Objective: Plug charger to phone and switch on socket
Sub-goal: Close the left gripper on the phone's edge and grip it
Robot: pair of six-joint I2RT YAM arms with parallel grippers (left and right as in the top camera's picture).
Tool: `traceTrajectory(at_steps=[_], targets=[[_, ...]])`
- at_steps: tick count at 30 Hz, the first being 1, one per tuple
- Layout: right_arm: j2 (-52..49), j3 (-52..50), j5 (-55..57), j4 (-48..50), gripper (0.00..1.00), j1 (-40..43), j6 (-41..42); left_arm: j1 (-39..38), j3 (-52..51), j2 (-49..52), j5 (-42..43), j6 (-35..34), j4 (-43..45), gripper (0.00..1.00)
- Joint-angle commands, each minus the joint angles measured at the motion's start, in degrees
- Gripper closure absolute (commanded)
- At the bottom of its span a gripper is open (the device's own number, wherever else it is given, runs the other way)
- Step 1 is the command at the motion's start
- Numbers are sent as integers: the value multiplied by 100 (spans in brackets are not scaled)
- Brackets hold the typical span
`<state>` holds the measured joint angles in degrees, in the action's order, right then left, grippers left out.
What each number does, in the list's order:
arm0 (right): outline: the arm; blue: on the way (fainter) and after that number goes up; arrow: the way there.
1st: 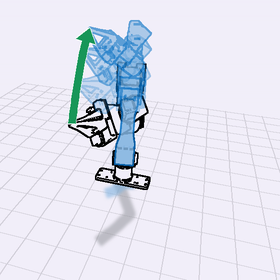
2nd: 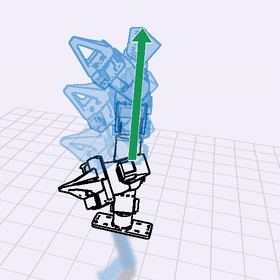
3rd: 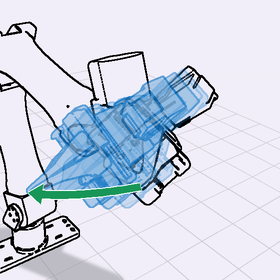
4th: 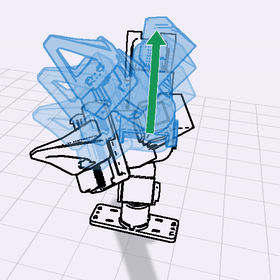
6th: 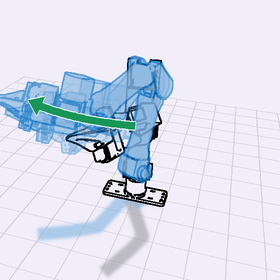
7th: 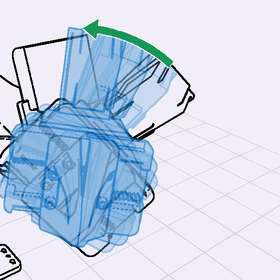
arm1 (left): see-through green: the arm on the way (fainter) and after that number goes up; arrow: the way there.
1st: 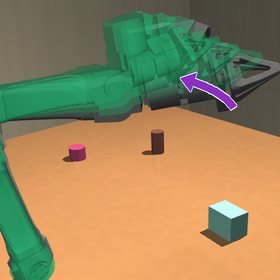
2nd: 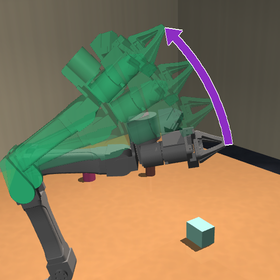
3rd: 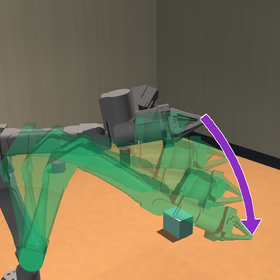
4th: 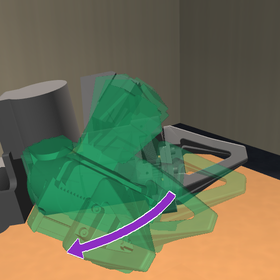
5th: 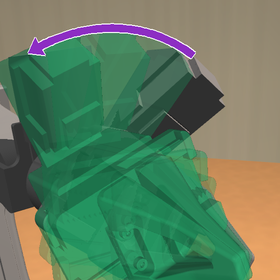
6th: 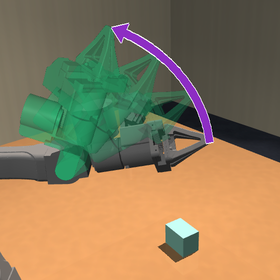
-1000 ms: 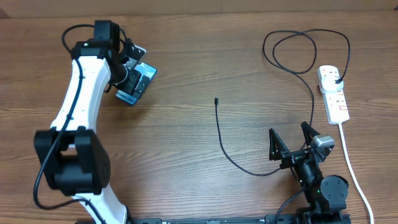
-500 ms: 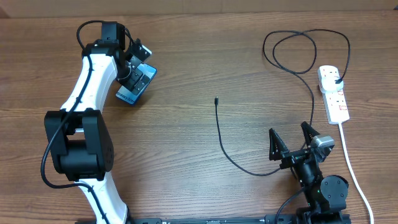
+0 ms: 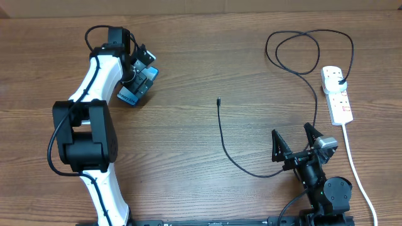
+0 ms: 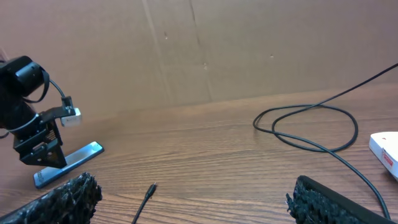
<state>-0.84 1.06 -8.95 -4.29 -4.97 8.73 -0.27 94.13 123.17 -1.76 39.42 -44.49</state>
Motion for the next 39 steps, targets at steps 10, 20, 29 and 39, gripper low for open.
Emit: traceTrajectory(at_steps=[10,20,29,39], targets=[[52,-59,35,33,0,-33,-46,0,107,219,249,98,24,1],[52,-59,35,33,0,-33,-46,44,107,219,437,111,192,1],[52,-59,35,33,0,-33,-46,155,107,243,673,-109,321,1],[52,-59,35,33,0,-33,-46,177,109,428,826,-219,280,1]])
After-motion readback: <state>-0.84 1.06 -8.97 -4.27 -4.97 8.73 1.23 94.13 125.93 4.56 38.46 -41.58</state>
